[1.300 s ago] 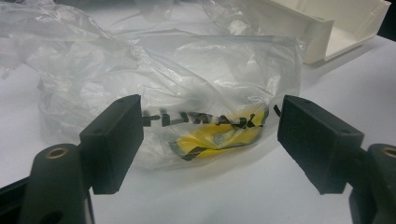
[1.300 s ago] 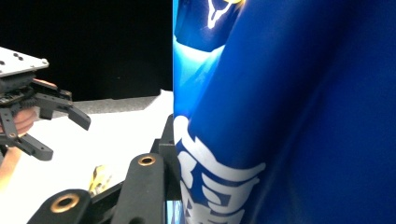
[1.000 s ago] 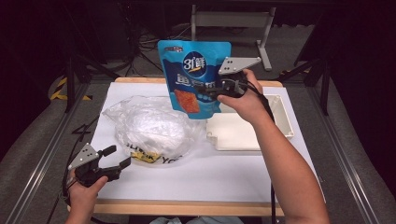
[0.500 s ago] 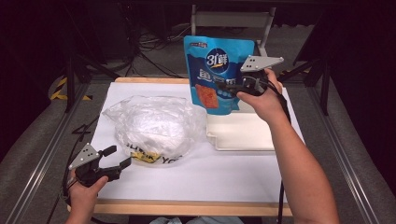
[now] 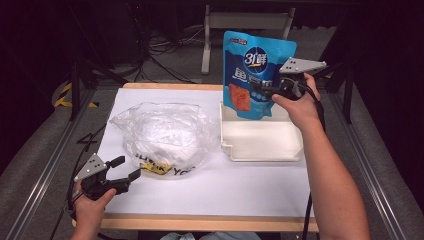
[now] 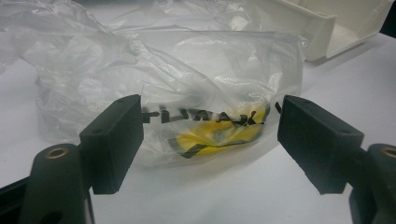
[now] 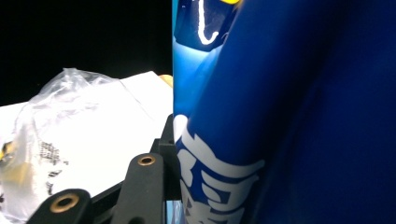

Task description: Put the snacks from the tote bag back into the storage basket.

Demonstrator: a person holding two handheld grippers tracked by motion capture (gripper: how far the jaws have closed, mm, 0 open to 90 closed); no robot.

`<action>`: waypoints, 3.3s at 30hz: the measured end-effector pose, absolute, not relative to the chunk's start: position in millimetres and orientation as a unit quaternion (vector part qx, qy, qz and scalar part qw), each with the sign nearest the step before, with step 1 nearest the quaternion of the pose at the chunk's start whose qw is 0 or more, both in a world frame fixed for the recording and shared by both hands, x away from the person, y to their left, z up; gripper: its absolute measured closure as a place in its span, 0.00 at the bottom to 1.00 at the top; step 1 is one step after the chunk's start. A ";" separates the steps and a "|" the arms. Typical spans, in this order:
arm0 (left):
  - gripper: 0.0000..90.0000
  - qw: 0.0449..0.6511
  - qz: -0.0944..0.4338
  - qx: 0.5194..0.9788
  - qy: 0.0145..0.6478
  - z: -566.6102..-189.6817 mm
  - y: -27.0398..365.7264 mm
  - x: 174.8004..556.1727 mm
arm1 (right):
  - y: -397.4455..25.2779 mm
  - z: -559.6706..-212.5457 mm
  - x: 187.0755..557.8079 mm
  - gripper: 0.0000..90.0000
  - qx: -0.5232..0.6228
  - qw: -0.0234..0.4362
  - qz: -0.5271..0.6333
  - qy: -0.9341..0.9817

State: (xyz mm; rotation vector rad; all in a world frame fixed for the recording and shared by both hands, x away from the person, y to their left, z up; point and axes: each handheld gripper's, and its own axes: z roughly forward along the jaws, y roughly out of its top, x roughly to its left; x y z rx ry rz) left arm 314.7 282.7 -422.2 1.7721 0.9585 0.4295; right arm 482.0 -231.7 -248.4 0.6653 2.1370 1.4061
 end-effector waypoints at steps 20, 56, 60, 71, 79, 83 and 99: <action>0.26 0.513 0.178 0.739 0.400 -423.2 281.9 315.3 | -266.8 -284.7 493.7 0.69 0.267 0.256 0.480 0.795; 0.26 0.511 0.179 0.739 0.400 -424.1 281.4 315.5 | -276.4 -341.7 484.5 0.66 0.240 0.225 0.471 0.819; 0.26 0.511 0.179 0.740 0.400 -424.2 281.1 315.6 | -278.4 -343.7 485.1 0.64 0.234 0.228 0.466 0.822; 0.26 0.511 0.178 0.740 0.400 -424.7 281.1 315.5 | -290.0 -349.8 483.2 0.63 0.234 0.226 0.462 0.825; 0.26 0.510 0.177 0.741 0.400 -425.1 280.4 315.6 | -302.6 -355.9 482.9 0.52 0.236 0.231 0.459 0.825; 0.26 0.510 0.176 0.740 0.402 -425.7 280.3 315.5 | -307.9 -357.6 481.3 0.50 0.241 0.233 0.456 0.824; 0.26 0.509 0.176 0.740 0.402 -425.8 279.9 315.6 | -323.2 -357.3 477.5 0.36 0.265 0.250 0.451 0.815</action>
